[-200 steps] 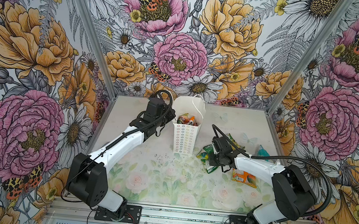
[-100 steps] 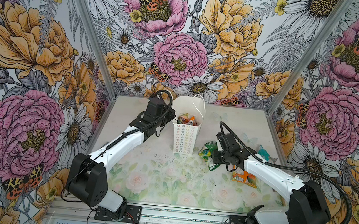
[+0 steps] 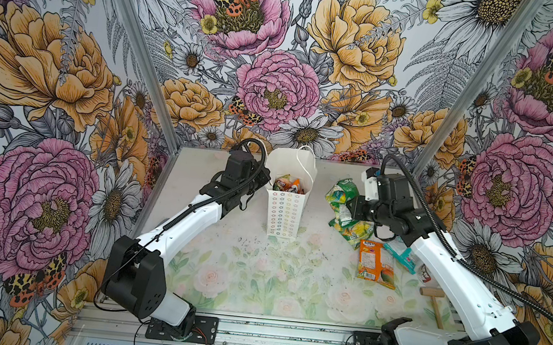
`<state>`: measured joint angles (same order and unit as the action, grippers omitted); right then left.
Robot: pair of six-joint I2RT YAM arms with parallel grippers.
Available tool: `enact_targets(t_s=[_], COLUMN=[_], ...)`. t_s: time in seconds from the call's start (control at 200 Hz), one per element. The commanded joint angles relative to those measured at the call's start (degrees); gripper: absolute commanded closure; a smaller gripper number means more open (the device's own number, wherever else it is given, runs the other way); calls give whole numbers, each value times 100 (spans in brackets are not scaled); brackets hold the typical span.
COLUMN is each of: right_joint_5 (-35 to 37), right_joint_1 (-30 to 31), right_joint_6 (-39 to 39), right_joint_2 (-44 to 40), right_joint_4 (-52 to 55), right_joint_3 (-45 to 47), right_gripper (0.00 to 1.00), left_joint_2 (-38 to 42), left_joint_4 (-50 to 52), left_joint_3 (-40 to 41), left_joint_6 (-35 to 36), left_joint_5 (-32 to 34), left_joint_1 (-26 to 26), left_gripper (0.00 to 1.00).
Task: Place the snacks into the paper bag
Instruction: Pick up the snack at the center of the table, then place the snack in the paper bag.
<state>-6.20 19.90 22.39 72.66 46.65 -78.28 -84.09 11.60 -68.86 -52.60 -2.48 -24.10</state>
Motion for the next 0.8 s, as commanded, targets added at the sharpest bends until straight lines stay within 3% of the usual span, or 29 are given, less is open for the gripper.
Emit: enact_targets(t_s=[0.0,0.51,0.656,0.791], right_joint_5=[-222,-164,-338,-632], right_joint_1=[-158,-408,-408,-404], right_joint_6=[-293,-456,19,563], right_joint_2=[443,3834,4728,5177], right_joint_4=[50,129,45,-360], right_joint_3=[-1228,-6595,-7602,-7764], right_gripper=[100,100,100,100], left_joint_2=[51,-10,-78,-72], left_joint_4=[-149,-19,-17,-8], left_joint_3=[-32,-203,-274,-252], left_joint_6=[-40,57,74,74], left_joint_5=[-122,-241,-349,-319], left_joint_1=[-6,-37,-44,-69], left_gripper=[100,100,100,100])
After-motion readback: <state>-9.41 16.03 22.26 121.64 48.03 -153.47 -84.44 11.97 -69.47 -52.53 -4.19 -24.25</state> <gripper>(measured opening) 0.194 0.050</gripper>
